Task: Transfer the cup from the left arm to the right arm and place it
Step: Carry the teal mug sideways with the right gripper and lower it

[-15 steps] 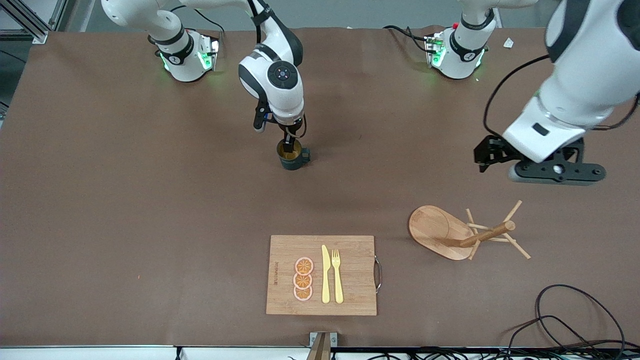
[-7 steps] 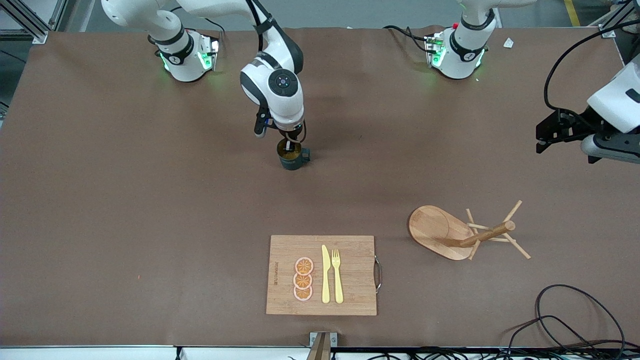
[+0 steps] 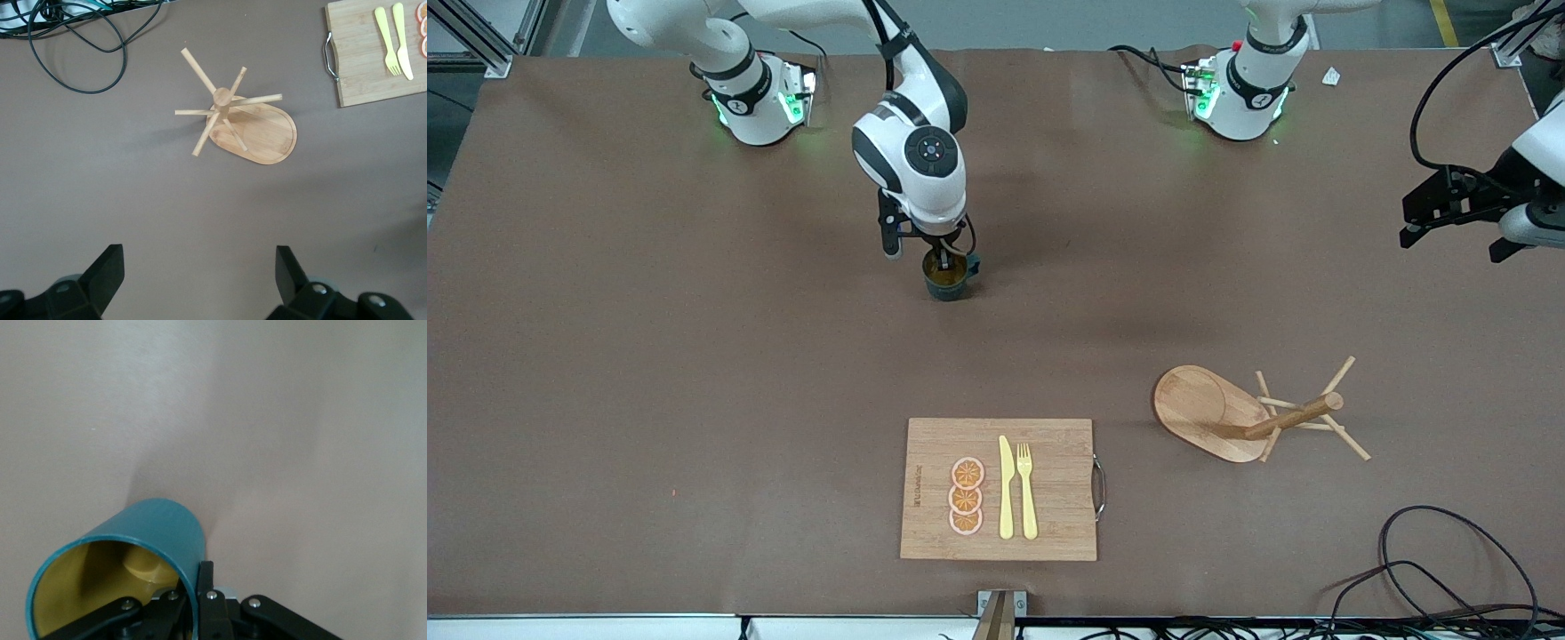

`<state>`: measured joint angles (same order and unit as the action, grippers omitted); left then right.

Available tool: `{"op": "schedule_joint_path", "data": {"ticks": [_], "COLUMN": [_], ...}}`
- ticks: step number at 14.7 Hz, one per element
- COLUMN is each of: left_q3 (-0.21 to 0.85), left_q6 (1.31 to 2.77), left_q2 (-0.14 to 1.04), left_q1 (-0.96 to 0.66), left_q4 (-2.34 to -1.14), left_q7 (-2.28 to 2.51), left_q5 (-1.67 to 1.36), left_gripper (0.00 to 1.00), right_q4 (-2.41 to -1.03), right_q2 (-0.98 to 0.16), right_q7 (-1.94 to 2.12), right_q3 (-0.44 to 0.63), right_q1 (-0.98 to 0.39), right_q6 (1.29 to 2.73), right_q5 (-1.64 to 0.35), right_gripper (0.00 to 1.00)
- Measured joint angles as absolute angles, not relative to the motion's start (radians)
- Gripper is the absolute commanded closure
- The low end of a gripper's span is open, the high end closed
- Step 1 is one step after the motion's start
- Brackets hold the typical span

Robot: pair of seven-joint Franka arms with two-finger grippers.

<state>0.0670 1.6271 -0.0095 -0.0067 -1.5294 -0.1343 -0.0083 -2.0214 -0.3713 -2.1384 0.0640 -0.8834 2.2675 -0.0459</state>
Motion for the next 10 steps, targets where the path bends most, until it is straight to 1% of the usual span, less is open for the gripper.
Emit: {"op": "schedule_joint_path", "data": {"ticks": [4, 10], "left_q3": [0.067, 0.07], "left_q6": [1.631, 1.641], "left_q2": [-0.095, -0.117], "left_q1": [-0.008, -0.023], "left_q4": [-1.615, -1.629], "left_q7": [-0.135, -0.074], "left_q5": [-0.008, 0.018], "left_gripper": [0.0, 0.0], "right_q4": [-1.997, -2.001], "right_q2": [-0.329, -0.299], "right_q7": [-1.866, -1.285], "right_q3": [0.079, 0.087], "right_q1": [-0.822, -0.638], "right_q6": [2.218, 2.204], "right_q5": [-0.045, -0.043], "right_gripper": [1.0, 1.0]}}
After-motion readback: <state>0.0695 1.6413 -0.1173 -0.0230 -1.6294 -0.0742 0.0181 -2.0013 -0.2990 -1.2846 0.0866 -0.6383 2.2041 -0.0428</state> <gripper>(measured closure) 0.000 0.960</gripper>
